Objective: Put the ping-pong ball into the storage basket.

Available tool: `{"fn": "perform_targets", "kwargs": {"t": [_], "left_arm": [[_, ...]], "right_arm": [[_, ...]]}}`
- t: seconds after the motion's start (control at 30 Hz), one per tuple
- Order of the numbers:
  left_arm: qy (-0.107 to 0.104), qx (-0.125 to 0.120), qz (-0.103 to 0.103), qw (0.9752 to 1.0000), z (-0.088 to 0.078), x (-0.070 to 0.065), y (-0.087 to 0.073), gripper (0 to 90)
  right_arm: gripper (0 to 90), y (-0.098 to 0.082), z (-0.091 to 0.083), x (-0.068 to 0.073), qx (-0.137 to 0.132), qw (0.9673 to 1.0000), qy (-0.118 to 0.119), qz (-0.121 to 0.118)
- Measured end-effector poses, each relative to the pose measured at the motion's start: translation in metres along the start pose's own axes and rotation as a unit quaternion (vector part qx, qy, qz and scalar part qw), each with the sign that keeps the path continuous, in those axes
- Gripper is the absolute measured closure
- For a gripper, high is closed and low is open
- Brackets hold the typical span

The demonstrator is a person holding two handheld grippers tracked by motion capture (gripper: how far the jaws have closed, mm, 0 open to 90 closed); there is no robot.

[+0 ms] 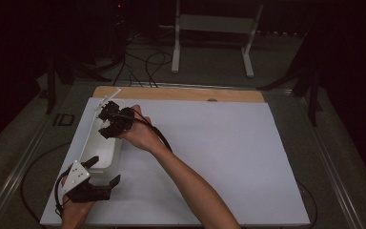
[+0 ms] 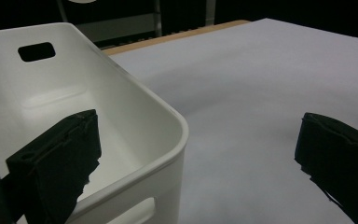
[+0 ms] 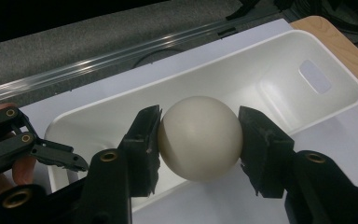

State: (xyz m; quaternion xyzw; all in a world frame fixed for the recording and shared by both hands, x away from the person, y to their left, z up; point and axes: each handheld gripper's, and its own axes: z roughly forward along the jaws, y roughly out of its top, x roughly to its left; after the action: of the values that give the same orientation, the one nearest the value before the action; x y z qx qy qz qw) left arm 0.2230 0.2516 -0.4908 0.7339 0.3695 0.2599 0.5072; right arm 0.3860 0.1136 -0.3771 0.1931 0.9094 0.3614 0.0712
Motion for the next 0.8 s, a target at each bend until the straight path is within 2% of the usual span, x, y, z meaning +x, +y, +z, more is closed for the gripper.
{"fn": "perform_targets", "kwargs": {"t": [0.8], "left_arm": [[-0.001, -0.001, -0.001, 1.0, 0.0, 0.0, 0.0, 0.9]], "right_arm": [[49.8, 0.003, 0.012, 0.01, 0.01, 0.9999, 0.012, -0.006]]}}
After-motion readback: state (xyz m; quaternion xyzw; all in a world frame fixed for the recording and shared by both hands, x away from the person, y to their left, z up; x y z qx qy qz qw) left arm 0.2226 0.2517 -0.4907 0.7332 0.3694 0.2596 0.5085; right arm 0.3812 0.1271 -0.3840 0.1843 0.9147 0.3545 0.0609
